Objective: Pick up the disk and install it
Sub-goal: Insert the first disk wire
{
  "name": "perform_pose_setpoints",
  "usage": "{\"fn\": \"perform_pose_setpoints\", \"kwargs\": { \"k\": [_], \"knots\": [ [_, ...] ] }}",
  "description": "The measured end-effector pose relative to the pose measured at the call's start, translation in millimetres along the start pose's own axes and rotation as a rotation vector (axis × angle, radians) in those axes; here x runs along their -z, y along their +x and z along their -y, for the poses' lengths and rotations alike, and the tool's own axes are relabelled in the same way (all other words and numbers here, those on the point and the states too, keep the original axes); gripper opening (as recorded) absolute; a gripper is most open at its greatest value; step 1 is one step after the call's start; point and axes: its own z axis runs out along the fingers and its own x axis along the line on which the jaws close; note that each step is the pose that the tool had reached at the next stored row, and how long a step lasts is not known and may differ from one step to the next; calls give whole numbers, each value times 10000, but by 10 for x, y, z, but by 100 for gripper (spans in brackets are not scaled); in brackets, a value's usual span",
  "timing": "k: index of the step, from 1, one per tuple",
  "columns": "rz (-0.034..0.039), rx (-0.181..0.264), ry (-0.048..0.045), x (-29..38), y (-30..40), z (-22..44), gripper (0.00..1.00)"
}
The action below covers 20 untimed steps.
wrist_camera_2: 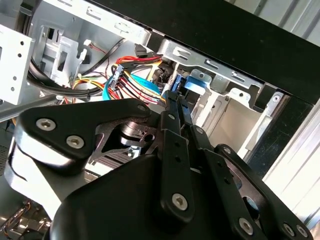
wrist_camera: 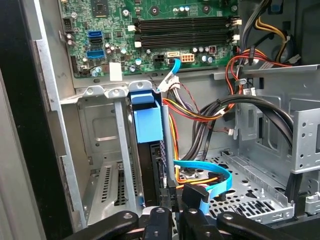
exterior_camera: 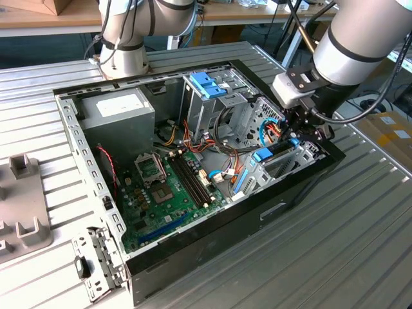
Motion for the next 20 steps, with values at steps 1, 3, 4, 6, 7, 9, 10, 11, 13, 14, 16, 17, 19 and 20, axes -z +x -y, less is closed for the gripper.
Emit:
{"fn": "perform_pose_setpoints", "kwargs": {
  "k": [1,3,4,6,7,9,10,11,13,14,16,17,19,20],
  "knots": [
    [3,13,-2,4,-1,1,16],
    [2,21,-4,7,2,2,16],
    [2,22,-4,7,9,2,16],
    [0,22,-4,12,39,6,16],
    [-1,22,-4,14,50,7,16],
    [0,22,-4,16,64,9,16],
    [-1,22,-4,17,65,9,16],
    [1,31,-5,16,65,9,16],
    [16,88,-16,15,66,7,16],
    [23,123,-23,14,66,6,16],
    [35,183,-33,14,66,5,16],
    [44,229,-41,14,66,4,16],
    [53,274,-49,15,79,3,16],
    [53,275,-50,16,87,4,16]
  ]
}}
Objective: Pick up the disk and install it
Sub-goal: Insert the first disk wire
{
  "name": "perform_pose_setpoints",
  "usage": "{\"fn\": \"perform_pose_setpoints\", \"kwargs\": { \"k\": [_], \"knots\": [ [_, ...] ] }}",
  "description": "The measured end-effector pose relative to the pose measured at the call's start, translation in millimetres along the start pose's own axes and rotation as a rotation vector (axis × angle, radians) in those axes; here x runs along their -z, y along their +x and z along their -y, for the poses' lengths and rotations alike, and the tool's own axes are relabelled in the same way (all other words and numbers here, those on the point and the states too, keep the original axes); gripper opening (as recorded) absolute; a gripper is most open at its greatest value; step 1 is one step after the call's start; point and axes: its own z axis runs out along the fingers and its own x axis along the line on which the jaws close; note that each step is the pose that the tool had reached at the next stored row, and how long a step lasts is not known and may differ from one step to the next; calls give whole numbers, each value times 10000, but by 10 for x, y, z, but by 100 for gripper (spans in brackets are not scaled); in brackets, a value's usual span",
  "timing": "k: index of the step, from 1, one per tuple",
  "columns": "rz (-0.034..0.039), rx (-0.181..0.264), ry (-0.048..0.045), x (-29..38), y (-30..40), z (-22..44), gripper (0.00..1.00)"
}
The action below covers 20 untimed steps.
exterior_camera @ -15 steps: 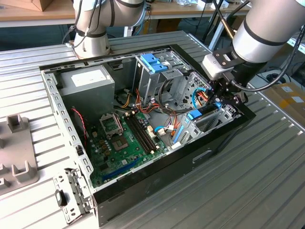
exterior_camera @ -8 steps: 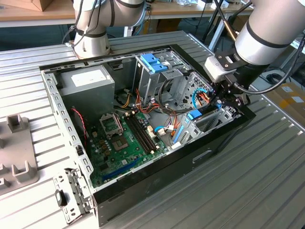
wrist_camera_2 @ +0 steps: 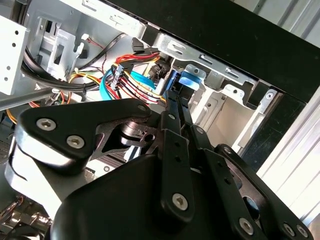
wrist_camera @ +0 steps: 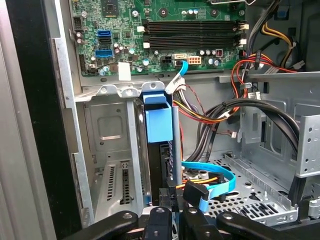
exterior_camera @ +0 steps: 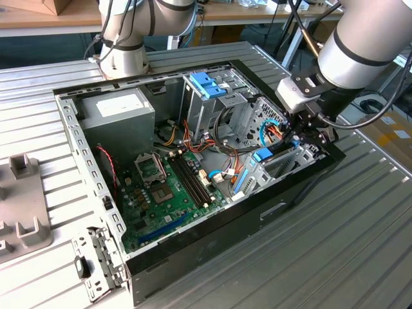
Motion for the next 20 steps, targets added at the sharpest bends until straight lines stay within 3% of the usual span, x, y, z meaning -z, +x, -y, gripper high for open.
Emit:
{"fn": "perform_pose_setpoints", "kwargs": {
  "k": [20],
  "knots": [
    [1,5,-1,-7,0,0,16]
  ]
}}
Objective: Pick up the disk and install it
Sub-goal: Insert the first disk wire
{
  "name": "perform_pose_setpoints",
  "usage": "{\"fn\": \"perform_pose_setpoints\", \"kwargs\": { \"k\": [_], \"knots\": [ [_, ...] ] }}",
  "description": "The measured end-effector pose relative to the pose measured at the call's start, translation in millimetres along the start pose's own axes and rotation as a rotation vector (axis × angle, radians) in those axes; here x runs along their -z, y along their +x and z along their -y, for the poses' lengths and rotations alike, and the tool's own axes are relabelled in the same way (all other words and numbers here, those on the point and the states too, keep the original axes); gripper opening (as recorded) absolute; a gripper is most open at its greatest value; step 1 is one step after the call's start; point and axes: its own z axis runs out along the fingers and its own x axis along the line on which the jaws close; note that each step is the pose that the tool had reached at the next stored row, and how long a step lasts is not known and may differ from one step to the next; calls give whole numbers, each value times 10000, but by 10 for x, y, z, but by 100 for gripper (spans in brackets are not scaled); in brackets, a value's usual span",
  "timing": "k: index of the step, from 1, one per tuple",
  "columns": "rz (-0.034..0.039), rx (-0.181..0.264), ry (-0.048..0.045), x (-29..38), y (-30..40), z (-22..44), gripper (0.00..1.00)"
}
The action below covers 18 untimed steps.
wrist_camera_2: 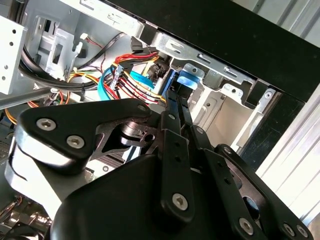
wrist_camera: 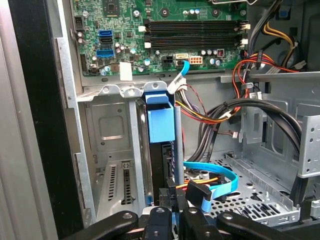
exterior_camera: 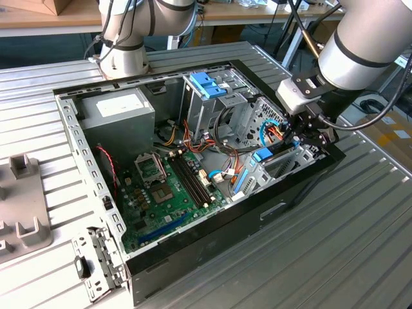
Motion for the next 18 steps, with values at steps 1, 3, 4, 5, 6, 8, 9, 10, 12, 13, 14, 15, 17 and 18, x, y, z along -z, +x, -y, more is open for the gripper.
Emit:
{"fn": "perform_pose_setpoints", "kwargs": {
  "k": [1,3,4,5,6,8,9,10,12,13,14,15,17,18],
  "knots": [
    [3,1,0,-4,-15,-1,16],
    [4,1,0,-8,-35,0,16],
    [2,2,-1,-8,-38,0,16],
    [3,1,0,-8,-38,0,16],
    [2,2,0,-8,-38,0,16],
    [1,2,-1,-7,-37,0,16],
    [0,2,-1,-7,-34,0,16],
    [1,2,0,-7,-30,1,16],
    [0,2,0,-5,-21,2,16],
    [2,2,0,-5,-16,2,16],
    [1,2,0,-4,-12,3,16],
    [1,2,0,-4,-12,3,16],
    [3,2,0,-4,-11,2,16],
    [4,1,0,-7,-10,2,16]
  ]
}}
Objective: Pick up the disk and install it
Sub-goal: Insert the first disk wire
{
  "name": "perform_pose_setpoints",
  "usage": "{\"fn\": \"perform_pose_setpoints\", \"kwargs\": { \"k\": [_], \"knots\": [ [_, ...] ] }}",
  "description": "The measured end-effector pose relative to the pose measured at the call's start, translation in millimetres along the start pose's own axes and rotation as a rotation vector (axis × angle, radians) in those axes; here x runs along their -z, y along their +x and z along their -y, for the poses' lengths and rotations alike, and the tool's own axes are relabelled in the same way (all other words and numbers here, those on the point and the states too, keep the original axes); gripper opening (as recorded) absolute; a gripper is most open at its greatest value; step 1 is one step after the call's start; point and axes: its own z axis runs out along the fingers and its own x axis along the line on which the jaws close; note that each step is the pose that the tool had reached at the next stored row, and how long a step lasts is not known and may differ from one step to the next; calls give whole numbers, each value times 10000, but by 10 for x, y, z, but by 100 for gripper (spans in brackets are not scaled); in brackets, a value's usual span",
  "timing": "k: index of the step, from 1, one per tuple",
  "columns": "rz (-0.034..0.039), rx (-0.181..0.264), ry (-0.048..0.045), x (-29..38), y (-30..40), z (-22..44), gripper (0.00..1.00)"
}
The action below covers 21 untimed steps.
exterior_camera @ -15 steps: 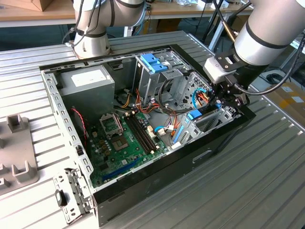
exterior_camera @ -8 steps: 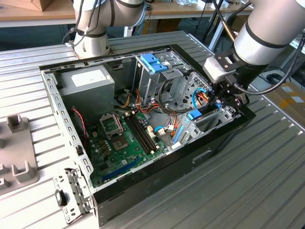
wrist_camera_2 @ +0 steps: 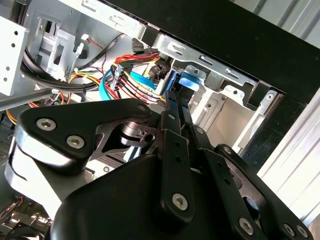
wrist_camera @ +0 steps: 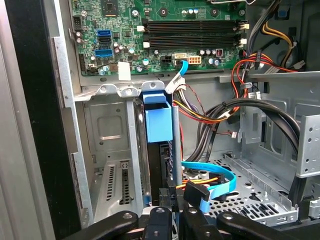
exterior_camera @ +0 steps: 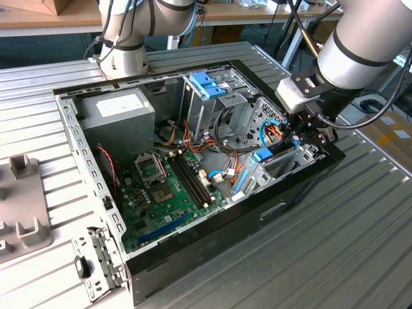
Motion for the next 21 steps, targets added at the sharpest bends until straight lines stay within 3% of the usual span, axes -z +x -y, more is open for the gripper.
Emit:
{"fn": "perform_pose_setpoints", "kwargs": {
  "k": [8,13,21],
  "knots": [
    [6,0,-2,-32,7,-8,16],
    [12,-1,-2,-21,38,-51,16],
    [-20,4,-1,-44,43,-57,16]
  ]
}}
